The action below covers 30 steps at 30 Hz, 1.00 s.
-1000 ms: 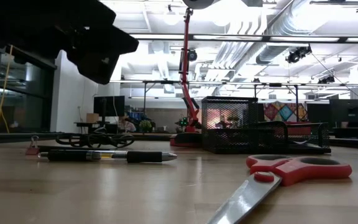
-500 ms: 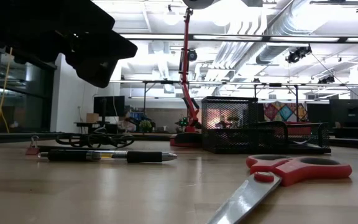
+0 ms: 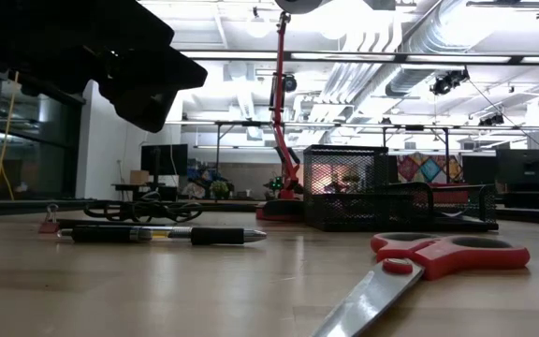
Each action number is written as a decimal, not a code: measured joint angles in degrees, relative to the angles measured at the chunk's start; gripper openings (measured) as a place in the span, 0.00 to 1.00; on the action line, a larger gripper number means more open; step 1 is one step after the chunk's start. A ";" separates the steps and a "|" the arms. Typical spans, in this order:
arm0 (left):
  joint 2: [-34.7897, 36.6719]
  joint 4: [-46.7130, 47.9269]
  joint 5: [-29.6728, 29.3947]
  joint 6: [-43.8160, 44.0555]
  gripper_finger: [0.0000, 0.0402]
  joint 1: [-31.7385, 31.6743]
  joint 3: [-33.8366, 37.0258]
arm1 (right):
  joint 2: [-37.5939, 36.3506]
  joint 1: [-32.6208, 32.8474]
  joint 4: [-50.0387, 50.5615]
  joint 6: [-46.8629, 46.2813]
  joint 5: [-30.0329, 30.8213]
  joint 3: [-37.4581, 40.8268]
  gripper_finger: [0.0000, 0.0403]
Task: Pick and place office supplies into organizer
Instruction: Put the blue binder clip into the desk organizer
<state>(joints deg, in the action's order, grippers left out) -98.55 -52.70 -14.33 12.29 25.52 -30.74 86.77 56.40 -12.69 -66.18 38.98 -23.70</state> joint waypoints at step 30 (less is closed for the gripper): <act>-0.01 -0.05 0.06 0.00 0.43 0.00 0.00 | 3.13 -0.40 7.37 -2.52 -0.40 -1.11 0.35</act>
<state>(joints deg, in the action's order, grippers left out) -98.56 -52.75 -14.26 12.29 25.52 -30.74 89.90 56.00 -5.32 -68.70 38.58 -24.82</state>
